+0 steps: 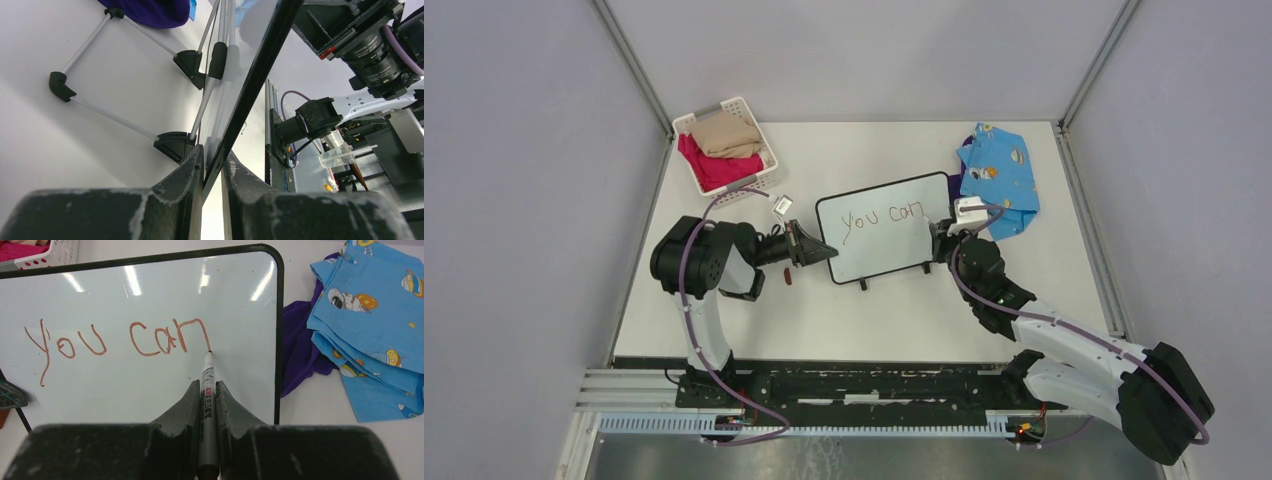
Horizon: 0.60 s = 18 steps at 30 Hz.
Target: Write a sentence on the whiteboard
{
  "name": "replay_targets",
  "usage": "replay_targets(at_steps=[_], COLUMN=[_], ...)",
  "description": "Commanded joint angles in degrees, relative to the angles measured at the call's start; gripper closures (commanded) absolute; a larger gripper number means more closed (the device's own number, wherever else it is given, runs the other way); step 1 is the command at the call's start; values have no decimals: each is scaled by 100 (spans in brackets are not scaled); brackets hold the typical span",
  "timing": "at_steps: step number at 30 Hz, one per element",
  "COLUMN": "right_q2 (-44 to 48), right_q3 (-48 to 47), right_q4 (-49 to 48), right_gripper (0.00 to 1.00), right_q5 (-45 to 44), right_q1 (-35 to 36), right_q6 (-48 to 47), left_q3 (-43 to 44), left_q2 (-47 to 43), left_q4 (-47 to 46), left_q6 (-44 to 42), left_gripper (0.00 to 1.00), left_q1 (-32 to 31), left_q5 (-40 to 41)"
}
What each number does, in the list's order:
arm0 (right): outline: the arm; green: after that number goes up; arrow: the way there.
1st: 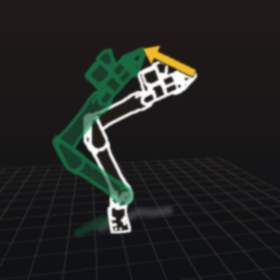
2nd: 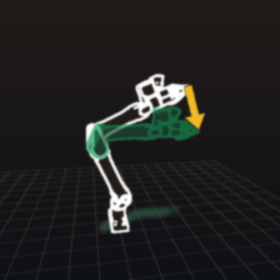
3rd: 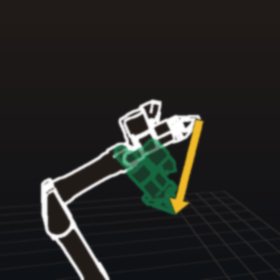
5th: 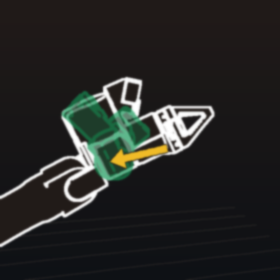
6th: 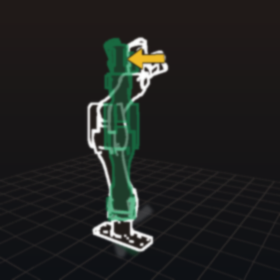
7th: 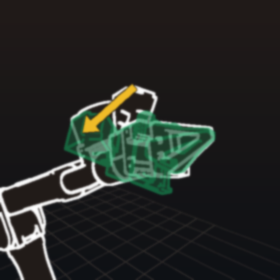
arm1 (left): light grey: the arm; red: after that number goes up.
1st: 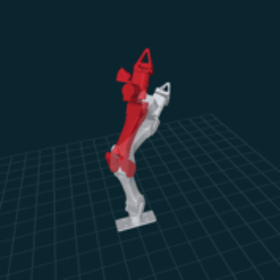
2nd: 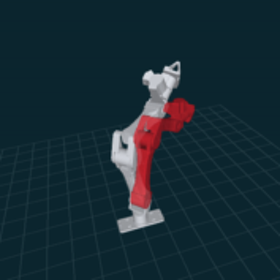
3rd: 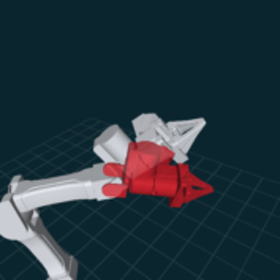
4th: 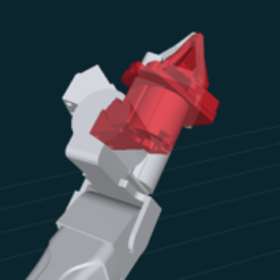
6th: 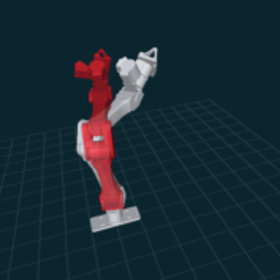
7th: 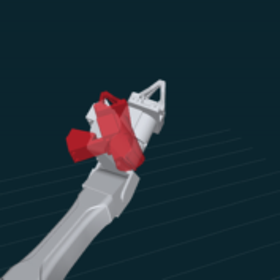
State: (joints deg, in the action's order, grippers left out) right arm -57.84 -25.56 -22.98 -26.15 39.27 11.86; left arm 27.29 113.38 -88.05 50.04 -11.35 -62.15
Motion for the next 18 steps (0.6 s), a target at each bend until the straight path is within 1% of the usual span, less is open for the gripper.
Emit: replay_targets(at_steps=[1, 6, 11, 15, 18], right_q2=[118, 377, 852, 1141, 1263], right_q3=[162, 49, -82, 10, 157], right_q4=[-62, 28, 66, 118, 116], right_gripper=[100, 100, 100, 100, 100], right_q5=[-74, -41, 335, 422, 247], right_q1=[-29, -25, 9, 283, 713], right_q6=[116, 137, 227, 204, 84], left_q3=[-31, -33, -31, -31, -32], left_q2=[149, 149, 158, 157, 172], left_q4=[-872, -867, -867, -872, -869], left_q6=[-65, -65, -65, -73, -73], left_gripper=[98, 98, 98, 98, 98], left_q1=[-7, -12, -7, -7, -12], left_q5=[-192, -192, -194, -201, -209])
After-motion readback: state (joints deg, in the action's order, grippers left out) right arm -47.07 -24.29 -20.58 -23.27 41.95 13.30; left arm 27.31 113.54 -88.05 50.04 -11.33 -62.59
